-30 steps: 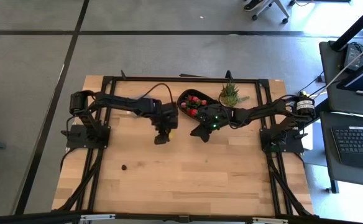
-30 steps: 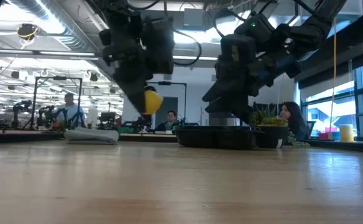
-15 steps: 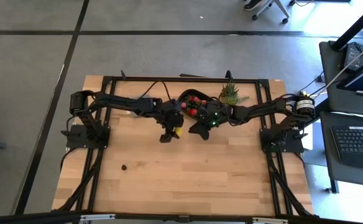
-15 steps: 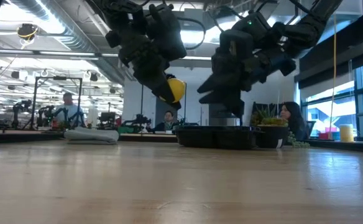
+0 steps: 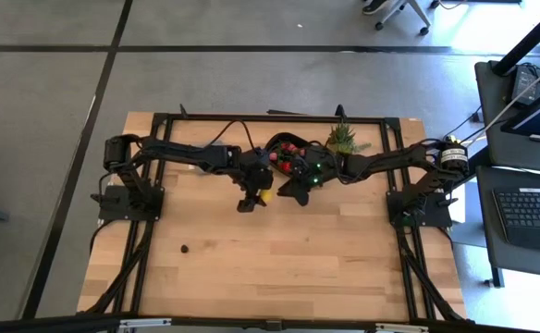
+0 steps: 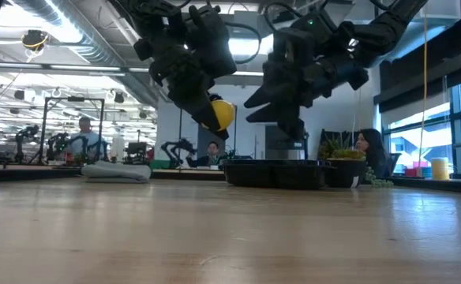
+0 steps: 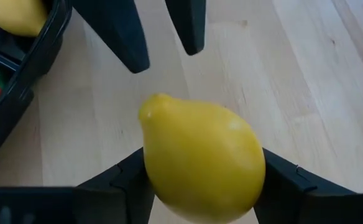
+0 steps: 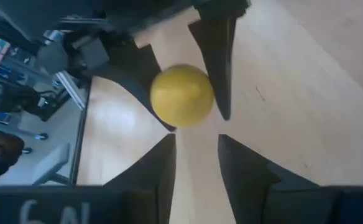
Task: Pick and placing Produce into tupperware
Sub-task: Put the lemon into the black bin
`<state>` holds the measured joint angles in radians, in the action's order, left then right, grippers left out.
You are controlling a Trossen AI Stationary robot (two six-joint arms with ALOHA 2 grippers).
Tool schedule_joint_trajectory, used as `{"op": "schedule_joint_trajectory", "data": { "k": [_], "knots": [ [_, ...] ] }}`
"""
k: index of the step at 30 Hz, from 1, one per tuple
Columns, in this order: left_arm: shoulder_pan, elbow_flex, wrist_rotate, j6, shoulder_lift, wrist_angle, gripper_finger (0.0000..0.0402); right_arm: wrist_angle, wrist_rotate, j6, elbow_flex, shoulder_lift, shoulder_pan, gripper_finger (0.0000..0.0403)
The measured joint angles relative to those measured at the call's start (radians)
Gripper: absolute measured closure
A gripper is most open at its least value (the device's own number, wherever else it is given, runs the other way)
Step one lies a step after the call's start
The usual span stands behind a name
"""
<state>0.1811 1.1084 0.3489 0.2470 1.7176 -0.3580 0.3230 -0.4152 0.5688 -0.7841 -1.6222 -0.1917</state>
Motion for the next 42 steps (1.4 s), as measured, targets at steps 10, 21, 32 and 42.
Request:
{"op": "schedule_joint_trajectory", "data": {
  "k": [10, 21, 32, 42],
  "knots": [
    [-0.007, 0.0, 0.0, 0.001, 0.0, 0.015, 0.0206, -0.02, 0.032, -0.024, 0.0, 0.0, 0.0, 0.0135],
    [-0.007, 0.0, -0.019, 0.03, 0.0, 0.053, 0.0201, -0.017, 0.048, 0.03, 0.0, 0.0, 0.0, 0.0048],
    [-0.007, 0.0, -0.042, 0.051, -0.002, 0.122, 0.019, 0.078, 0.074, 0.003, 0.001, 0.0, 0.04, 0.0047],
    [-0.007, 0.002, -0.086, 0.063, -0.003, 0.176, 0.0197, 0.057, 0.147, 0.084, 0.001, -0.001, 0.045, 0.0047]
  ]
}}
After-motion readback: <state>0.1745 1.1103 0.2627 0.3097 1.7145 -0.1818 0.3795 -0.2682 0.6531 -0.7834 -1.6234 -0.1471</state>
